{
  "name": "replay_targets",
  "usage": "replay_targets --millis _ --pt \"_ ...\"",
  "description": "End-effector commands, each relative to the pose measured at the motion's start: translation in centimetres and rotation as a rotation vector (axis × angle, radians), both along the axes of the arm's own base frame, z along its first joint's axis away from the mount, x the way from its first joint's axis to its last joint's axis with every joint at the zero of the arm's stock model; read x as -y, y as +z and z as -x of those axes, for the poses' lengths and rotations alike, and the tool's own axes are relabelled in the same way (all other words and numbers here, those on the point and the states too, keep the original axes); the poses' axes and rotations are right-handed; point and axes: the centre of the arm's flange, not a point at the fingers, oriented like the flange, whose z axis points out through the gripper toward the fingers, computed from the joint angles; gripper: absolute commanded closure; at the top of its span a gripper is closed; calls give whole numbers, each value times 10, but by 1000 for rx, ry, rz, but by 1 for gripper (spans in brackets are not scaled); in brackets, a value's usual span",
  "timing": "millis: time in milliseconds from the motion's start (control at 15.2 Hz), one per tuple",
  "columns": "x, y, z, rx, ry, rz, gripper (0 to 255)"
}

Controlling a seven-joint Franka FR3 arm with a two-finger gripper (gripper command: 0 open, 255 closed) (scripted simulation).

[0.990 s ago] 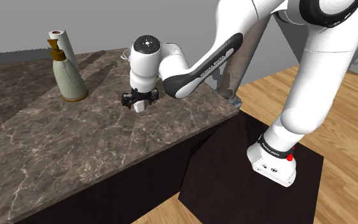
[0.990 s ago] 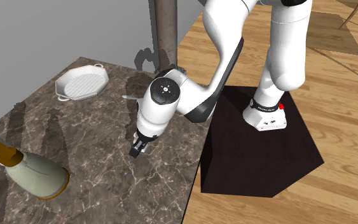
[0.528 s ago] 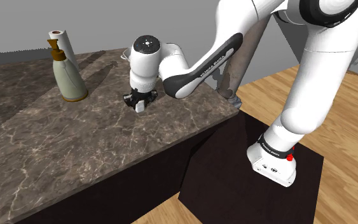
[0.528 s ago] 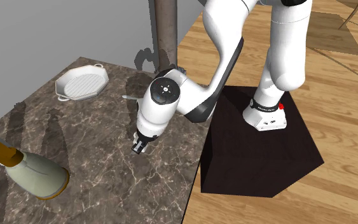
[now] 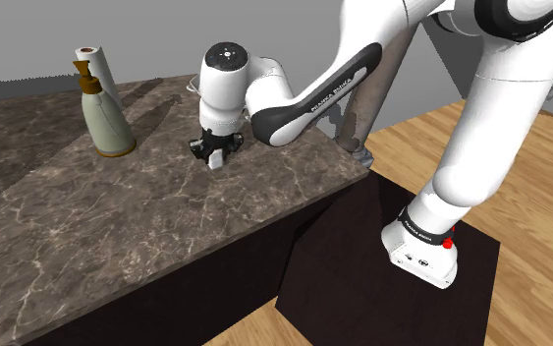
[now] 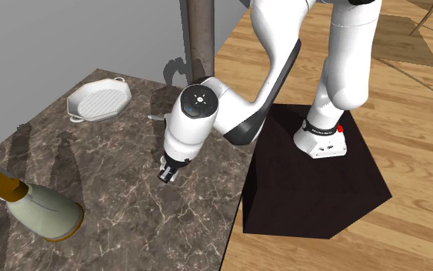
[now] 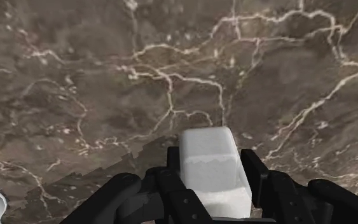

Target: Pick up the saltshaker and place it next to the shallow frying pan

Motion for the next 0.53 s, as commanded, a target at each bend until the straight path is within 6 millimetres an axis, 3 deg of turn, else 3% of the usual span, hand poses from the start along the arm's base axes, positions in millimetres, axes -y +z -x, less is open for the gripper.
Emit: replay_targets --millis 0,462 --pt "1 11 -1 0 0 0 255" --pt "1 48 -1 0 0 0 255"
